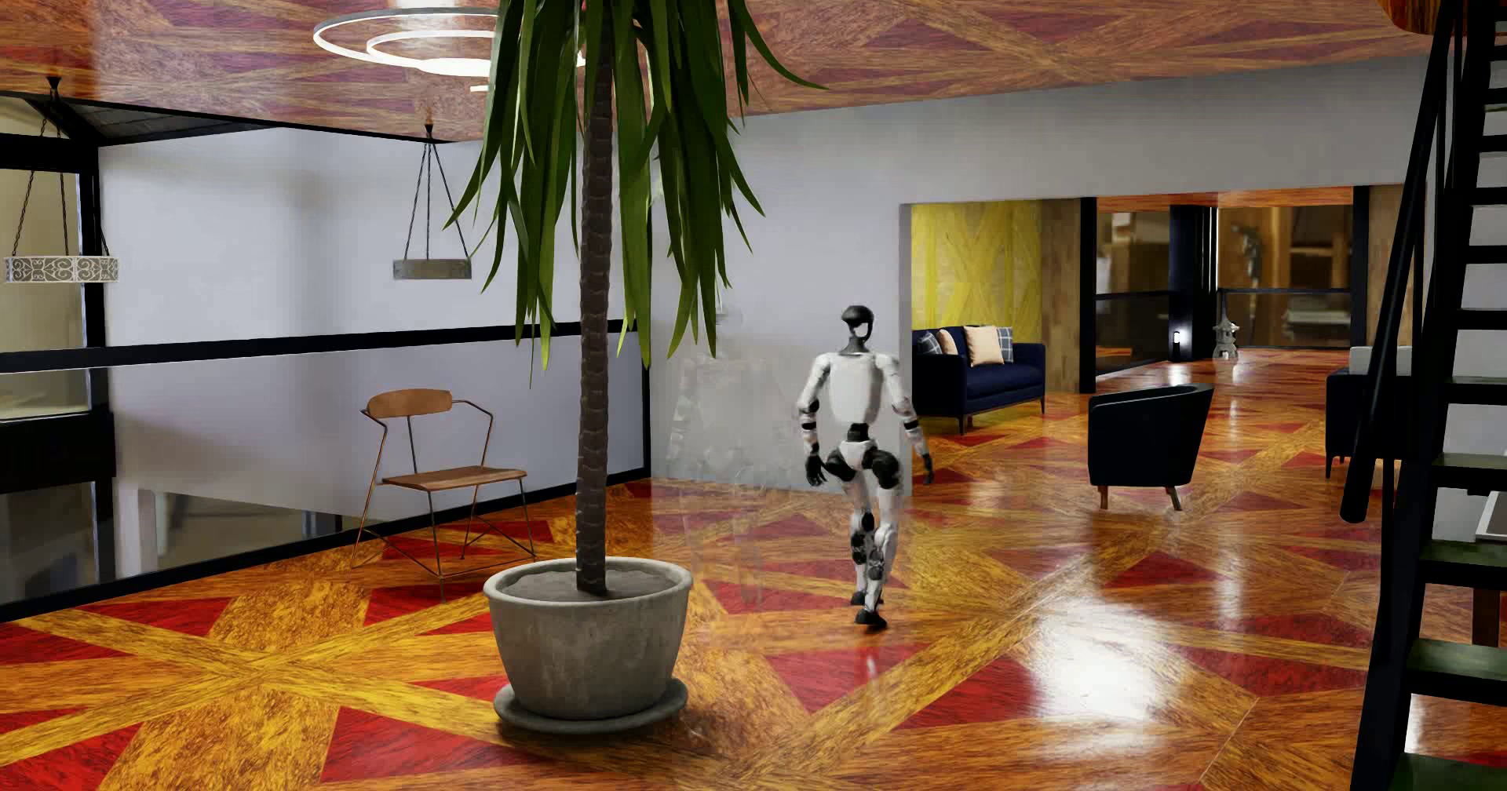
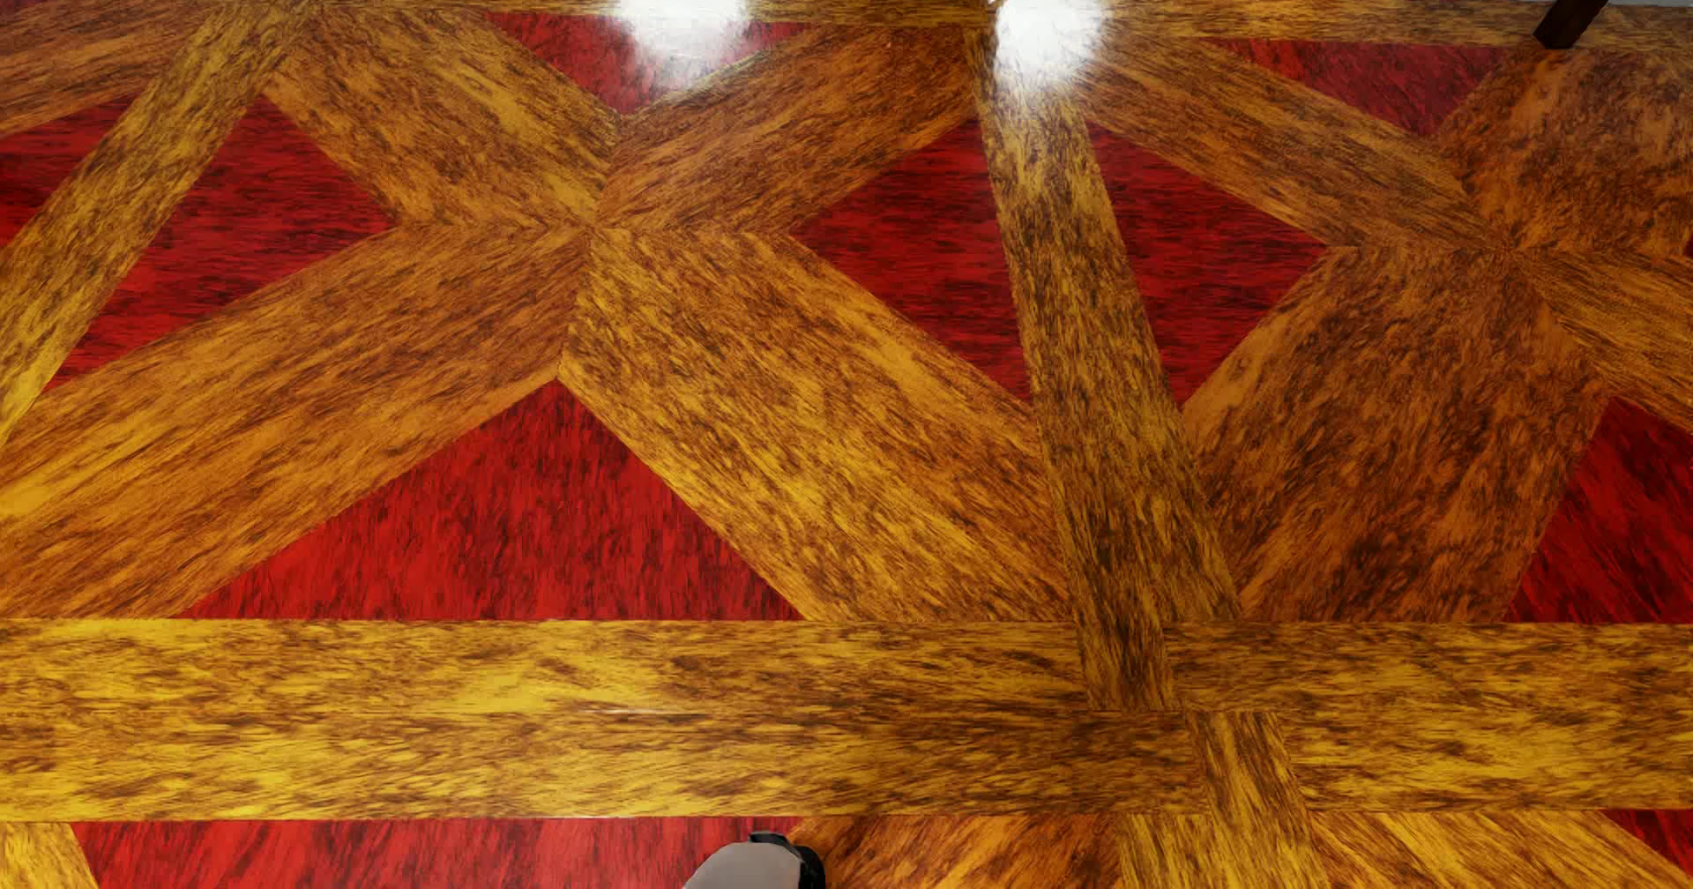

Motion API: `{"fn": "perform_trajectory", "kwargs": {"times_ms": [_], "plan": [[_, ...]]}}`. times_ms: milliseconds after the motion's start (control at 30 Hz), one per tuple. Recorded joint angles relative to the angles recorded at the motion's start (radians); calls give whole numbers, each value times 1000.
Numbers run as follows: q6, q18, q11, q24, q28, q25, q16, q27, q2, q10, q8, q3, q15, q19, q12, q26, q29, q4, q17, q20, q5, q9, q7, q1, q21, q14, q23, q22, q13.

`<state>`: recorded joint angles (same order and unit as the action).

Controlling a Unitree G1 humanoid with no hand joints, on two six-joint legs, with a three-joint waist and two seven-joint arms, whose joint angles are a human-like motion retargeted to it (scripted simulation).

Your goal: Go to the plant

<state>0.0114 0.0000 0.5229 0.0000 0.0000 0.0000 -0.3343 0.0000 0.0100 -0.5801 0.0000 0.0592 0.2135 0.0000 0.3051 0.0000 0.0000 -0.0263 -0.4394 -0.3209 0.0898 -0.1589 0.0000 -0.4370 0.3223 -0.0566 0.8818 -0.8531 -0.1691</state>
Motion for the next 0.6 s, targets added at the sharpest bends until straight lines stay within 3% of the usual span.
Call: {"fn": "perform_trajectory", "kwargs": {"times_ms": [100,167,233,267,300,333,367,400,433,467,567,600], "plan": [[6,0,45,0,0,0,-1,0,-76,240,0,47,101,0,79,0,0,70,-6,-18,11,2,0,29,1,282,-42,-51,1],[22,0,50,0,0,0,6,0,-158,310,0,64,184,0,140,0,0,110,6,-27,19,8,0,13,-8,188,-64,-76,-29],[26,0,37,0,0,0,9,0,-249,171,0,87,271,0,190,0,0,124,32,-29,32,23,0,-17,1,259,-86,-88,-68],[18,0,46,0,0,0,10,0,-276,149,0,106,274,0,208,0,0,128,52,-29,26,39,0,-30,19,180,-98,-100,-79],[-2,0,89,0,0,0,11,0,-271,128,0,121,220,0,216,0,0,127,79,-27,7,56,0,-52,40,23,-107,-122,-78],[-29,0,173,0,0,0,10,0,-242,112,0,120,88,0,206,0,0,113,110,-34,-20,65,0,-83,66,-161,-110,-157,-66],[-50,0,279,0,0,0,2,0,-210,93,0,106,-132,0,180,0,0,82,137,-61,-48,61,0,-107,102,-295,-108,-191,-48],[-57,0,367,0,0,0,-13,0,-179,77,0,91,-412,0,145,0,0,39,152,-97,-66,51,0,-105,150,-332,-112,-204,-29],[-53,0,419,0,0,0,-30,0,-140,75,0,88,-631,0,112,0,0,-3,150,-116,-67,43,0,-78,200,-290,-130,-194,-12],[-46,0,464,0,0,0,-44,0,-100,88,0,91,-669,0,87,0,0,-45,139,-104,-57,38,0,-35,232,-208,-154,-169,-1],[-16,0,561,0,0,0,-73,0,-28,120,0,37,-259,0,38,0,0,-152,109,1,-48,39,0,114,174,17,-115,-61,-20],[2,0,553,0,0,0,-77,0,-17,128,0,13,-189,0,18,0,0,-167,97,25,-55,41,0,162,151,68,-70,-27,-30]]}}
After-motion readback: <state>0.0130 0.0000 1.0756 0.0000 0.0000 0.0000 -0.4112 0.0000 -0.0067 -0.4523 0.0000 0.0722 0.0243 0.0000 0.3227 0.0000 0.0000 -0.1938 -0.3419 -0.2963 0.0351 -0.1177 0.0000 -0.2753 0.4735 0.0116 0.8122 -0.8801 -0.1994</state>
